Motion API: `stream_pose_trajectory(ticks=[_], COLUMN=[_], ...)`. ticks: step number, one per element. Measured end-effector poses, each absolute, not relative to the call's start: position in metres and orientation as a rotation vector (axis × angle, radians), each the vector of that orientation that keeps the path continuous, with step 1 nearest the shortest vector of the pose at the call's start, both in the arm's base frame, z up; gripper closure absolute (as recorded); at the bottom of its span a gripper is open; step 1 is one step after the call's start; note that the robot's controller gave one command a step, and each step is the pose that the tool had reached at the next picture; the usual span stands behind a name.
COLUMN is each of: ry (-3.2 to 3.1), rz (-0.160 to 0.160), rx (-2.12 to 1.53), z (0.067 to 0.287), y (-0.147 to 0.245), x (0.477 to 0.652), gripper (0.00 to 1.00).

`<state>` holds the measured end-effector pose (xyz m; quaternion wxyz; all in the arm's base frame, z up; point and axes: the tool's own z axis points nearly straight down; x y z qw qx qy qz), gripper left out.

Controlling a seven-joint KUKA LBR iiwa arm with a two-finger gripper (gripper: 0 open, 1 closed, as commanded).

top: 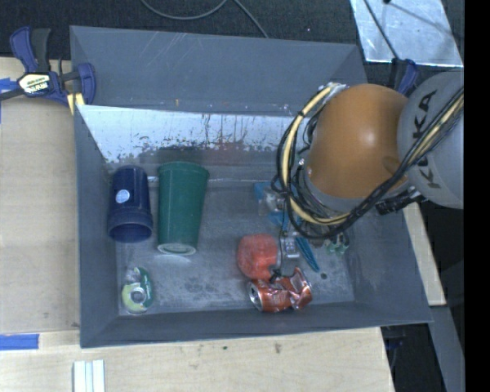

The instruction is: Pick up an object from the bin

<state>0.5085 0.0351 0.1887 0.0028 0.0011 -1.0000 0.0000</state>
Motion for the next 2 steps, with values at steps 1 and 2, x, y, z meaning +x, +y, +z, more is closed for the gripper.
stream_pose_trajectory(ticks=[1, 2], ry=[-3.144, -3.145], rz=[-0.001, -0.001], rx=[0.003, 0.003], z=[0.193, 0.1931], y=[0.0352, 0.0351], x=[0.5102, 0.5104], gripper=[0.0, 0.0])
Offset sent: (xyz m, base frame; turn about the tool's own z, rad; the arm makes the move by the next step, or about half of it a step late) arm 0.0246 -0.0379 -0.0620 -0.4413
